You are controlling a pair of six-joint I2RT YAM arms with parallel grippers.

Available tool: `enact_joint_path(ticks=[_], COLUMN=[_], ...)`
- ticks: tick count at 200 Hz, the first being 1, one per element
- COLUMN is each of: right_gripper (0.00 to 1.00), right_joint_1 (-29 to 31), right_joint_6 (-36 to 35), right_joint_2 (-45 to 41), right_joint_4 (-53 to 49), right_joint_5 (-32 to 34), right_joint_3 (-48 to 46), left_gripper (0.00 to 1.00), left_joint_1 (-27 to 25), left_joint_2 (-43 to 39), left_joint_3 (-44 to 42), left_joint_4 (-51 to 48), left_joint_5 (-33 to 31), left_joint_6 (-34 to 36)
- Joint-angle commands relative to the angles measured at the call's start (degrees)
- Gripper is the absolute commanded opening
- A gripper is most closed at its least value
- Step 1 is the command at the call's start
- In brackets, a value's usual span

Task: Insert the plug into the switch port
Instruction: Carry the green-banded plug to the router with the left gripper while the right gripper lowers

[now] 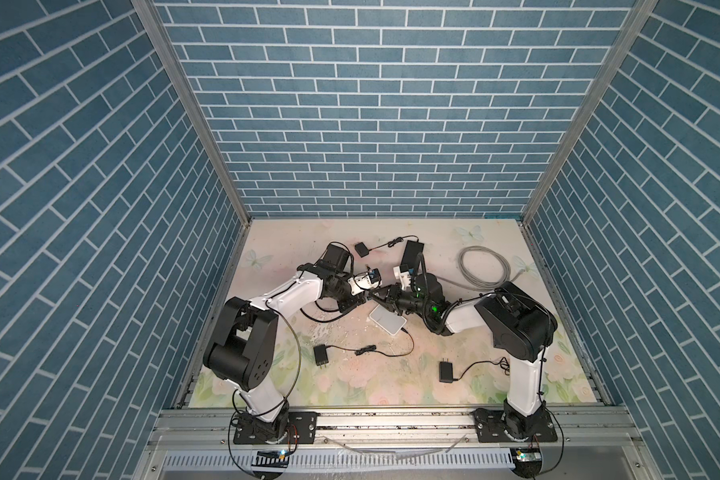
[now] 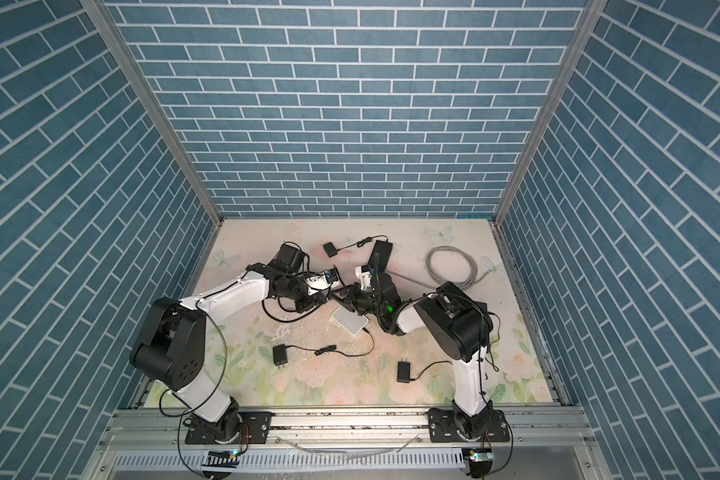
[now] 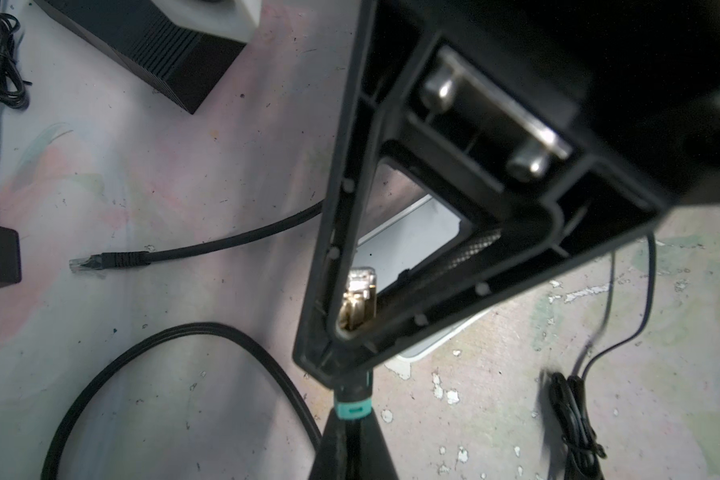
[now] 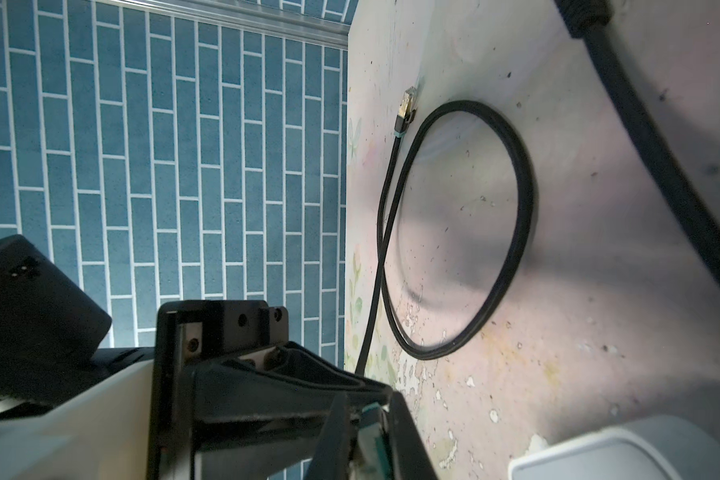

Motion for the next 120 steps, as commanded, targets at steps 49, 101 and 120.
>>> enact_joint_path(ticks=[49,101,120], right_gripper=[0.1,0.09,0.09], right_joint_1=[0.11,0.1,0.14], right_joint_6=[3.37,5.27,6.34], right_joint_2=[0.26,0.69,1.17], right_joint_4=[4.11,5.1,6.35], right_joint_5=[1.72,1.66,1.72], right_joint_3=[-2.11,-1.69,-1.59], left_gripper=[0.27,0.35,0.36], left_joint_1=[0.3,0.26,-0.16], left_joint_2=[-2.97,-3.68,-3.48], left_joint_3=[-3.48,-5.57,-5.49], left_joint_4=[8.55,13.2,13.57], left_joint_5=[-1.78,0.46,1.92], left_joint_6=[-4.27,-6.02,-6.16])
